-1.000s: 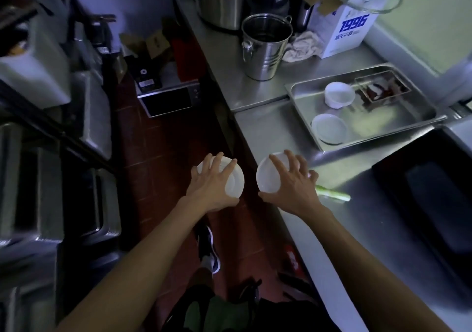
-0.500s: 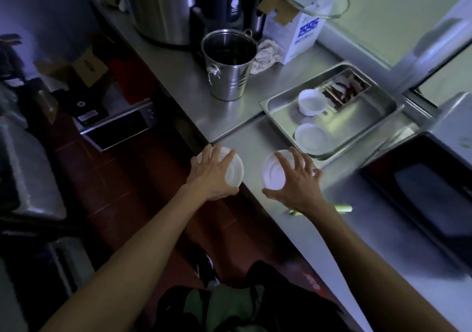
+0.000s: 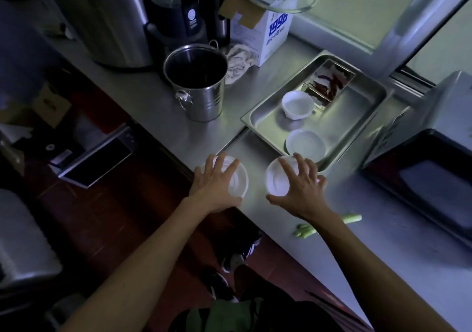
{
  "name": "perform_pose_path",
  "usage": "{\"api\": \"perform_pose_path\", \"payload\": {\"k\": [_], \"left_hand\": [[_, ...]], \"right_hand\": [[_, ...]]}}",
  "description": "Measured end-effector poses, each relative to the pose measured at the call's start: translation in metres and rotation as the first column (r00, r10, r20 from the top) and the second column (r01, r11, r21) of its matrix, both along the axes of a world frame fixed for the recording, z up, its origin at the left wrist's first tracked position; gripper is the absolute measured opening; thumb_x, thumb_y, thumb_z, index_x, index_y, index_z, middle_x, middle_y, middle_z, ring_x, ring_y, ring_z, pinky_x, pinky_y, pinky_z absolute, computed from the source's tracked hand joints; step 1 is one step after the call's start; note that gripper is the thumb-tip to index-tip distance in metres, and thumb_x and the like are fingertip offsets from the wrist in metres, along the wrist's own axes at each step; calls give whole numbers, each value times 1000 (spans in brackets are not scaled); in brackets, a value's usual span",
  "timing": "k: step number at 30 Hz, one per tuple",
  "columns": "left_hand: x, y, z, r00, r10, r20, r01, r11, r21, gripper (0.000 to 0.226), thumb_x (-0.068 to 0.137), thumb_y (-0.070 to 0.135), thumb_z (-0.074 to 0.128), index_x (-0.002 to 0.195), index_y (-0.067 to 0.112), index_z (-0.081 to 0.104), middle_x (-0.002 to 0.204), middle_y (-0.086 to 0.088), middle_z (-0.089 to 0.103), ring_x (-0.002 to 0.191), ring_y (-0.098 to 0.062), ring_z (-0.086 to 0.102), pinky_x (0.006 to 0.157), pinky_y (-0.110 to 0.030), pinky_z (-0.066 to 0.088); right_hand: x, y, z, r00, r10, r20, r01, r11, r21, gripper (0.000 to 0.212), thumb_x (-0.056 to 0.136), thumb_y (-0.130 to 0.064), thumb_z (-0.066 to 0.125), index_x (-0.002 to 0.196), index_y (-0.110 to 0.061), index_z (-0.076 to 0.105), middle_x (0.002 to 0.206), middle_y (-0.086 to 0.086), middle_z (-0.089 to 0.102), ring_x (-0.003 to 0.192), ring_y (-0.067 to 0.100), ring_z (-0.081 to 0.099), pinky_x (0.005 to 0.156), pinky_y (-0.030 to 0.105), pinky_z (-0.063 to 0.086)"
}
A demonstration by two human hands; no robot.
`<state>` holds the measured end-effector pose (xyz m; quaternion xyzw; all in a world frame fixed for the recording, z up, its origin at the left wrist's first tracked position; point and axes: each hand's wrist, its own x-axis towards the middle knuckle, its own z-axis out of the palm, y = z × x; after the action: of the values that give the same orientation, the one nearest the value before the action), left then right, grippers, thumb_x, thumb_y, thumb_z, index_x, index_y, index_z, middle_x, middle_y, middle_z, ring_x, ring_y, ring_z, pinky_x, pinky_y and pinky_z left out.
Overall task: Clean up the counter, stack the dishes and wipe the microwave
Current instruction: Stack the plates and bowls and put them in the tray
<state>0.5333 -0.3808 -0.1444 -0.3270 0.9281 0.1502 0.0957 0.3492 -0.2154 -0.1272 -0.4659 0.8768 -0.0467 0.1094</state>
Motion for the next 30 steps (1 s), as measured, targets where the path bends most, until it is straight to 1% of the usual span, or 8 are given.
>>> {"api": "perform_pose_path", "payload": {"k": [3, 8, 13, 16, 19, 23, 27, 30], "left_hand": [[-22, -22, 5, 998, -52, 28, 53, 999, -6, 109, 61, 75, 61, 150, 42, 8, 161, 2, -3, 148, -31, -3, 113, -61, 19], [-71, -56, 11, 992, -121, 32, 121, 992, -21, 111, 62, 76, 59, 151, 43, 2, 160, 3, -3, 148, -30, -3, 113, -61, 21], [-120, -72, 12, 984, -177, 24, 178, 984, -32, 110, 58, 78, 54, 150, 43, 5, 160, 4, -1, 148, -30, -2, 113, -62, 21], [-148, -78, 10, 977, -209, 34, 211, 976, -55, 111, 58, 80, 58, 150, 43, 7, 160, 3, 1, 148, -30, 3, 111, -62, 24], [-174, -83, 10, 968, -246, 46, 249, 966, -71, 110, 61, 78, 63, 150, 42, 8, 161, 1, 2, 147, -29, 4, 111, -60, 25], [-202, -88, 9, 953, -301, 31, 302, 952, -56, 108, 64, 76, 61, 151, 41, 8, 162, 0, 1, 148, -30, 3, 112, -60, 24], [-223, -96, 5, 937, -348, 37, 349, 937, -18, 110, 65, 74, 65, 152, 40, 6, 162, 1, 0, 149, -30, 0, 112, -62, 23], [-235, -102, 1, 928, -371, 41, 371, 928, -16, 111, 65, 73, 67, 153, 39, 8, 162, -1, 2, 148, -30, 2, 111, -61, 25]], "right_hand": [[-18, -16, -5, 998, -44, 36, 45, 998, -35, 111, 59, -76, 70, 152, -39, 21, 161, 1, 10, 145, 35, 13, 105, 64, 30], [-57, -38, -8, 989, -128, 72, 132, 989, -68, 112, 59, -75, 69, 153, -39, 21, 161, 2, 11, 144, 35, 14, 102, 61, 33], [-100, -46, -16, 975, -200, 92, 209, 974, -92, 108, 60, -71, 70, 152, -37, 25, 160, 2, 12, 144, 35, 14, 101, 60, 32], [-120, -49, -22, 974, -215, 71, 219, 974, -62, 106, 63, -73, 68, 152, -38, 22, 160, 0, 11, 144, 34, 13, 102, 61, 30], [-134, -53, -26, 967, -245, 64, 248, 968, -35, 107, 62, -75, 68, 151, -39, 20, 160, 1, 11, 144, 34, 15, 102, 61, 31], [-149, -63, -41, 959, -277, 66, 278, 961, -10, 107, 62, -77, 65, 151, -39, 19, 160, 2, 11, 144, 36, 15, 102, 63, 32], [-160, -74, -56, 957, -281, 77, 277, 959, 57, 109, 64, -81, 63, 153, -38, 15, 161, 4, 8, 145, 37, 12, 103, 64, 31], [-163, -84, -68, 949, -299, 99, 289, 952, 105, 110, 66, -80, 65, 154, -38, 13, 162, 4, 5, 146, 37, 9, 106, 66, 28]]}}
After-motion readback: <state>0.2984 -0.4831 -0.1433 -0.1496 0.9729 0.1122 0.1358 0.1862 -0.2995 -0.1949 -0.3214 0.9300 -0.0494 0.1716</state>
